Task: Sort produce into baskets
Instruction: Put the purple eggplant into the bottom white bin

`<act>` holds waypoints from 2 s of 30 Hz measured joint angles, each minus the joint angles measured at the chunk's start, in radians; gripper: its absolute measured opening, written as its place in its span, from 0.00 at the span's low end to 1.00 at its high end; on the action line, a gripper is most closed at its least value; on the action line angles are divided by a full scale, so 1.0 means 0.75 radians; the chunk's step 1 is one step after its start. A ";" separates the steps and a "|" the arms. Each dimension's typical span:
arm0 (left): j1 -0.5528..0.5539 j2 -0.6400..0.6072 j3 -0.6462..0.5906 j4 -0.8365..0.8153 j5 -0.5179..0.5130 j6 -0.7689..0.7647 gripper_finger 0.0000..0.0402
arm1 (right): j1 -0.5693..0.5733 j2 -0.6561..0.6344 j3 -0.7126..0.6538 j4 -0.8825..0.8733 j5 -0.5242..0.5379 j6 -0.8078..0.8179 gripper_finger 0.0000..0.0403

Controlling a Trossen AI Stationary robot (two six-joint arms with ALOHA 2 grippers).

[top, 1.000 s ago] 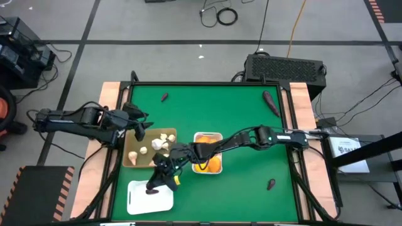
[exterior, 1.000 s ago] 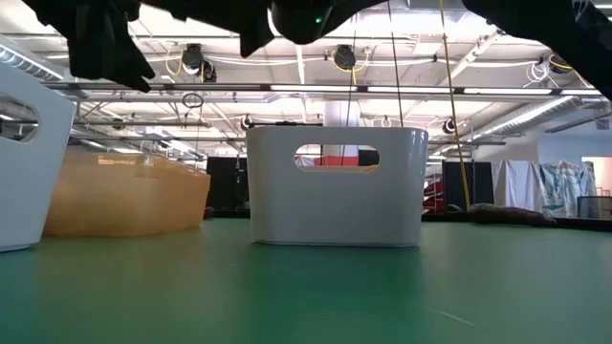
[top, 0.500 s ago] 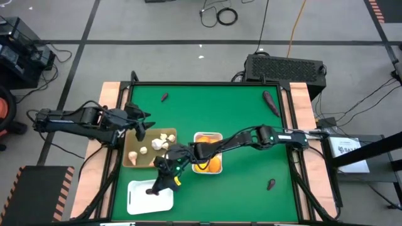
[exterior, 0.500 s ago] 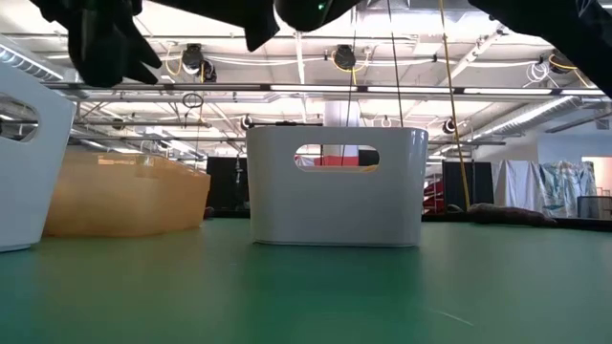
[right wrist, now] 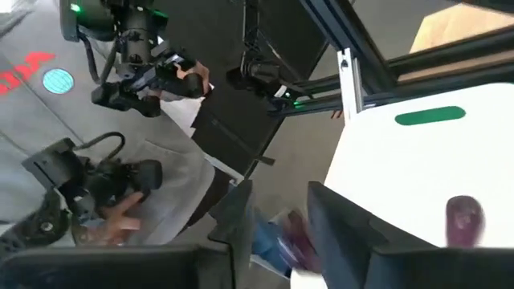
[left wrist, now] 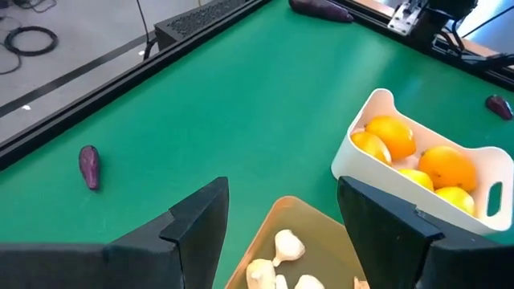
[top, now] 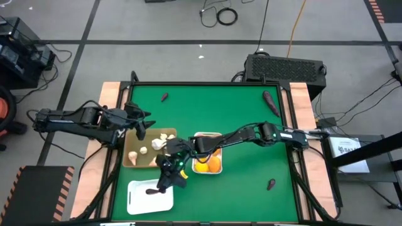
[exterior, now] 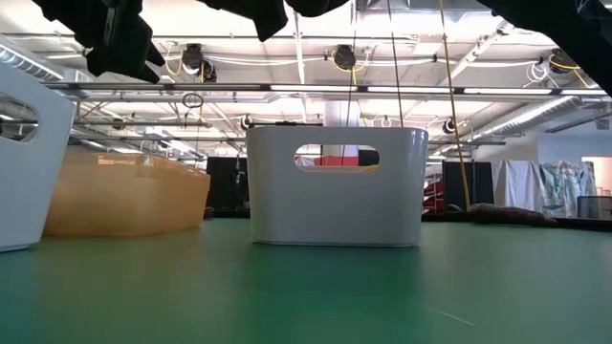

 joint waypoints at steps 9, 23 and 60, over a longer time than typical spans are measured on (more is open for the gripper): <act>0.000 0.000 0.000 0.000 -0.018 -0.001 0.60 | -0.012 0.000 0.000 0.000 0.011 -0.098 0.38; 0.034 0.007 0.000 -0.006 -0.172 -0.035 0.60 | -0.130 -0.180 -0.002 -0.198 -0.277 0.465 0.37; 1.275 1.335 0.220 0.456 0.510 0.432 0.60 | 0.177 -0.843 -0.001 -1.984 1.123 0.065 0.37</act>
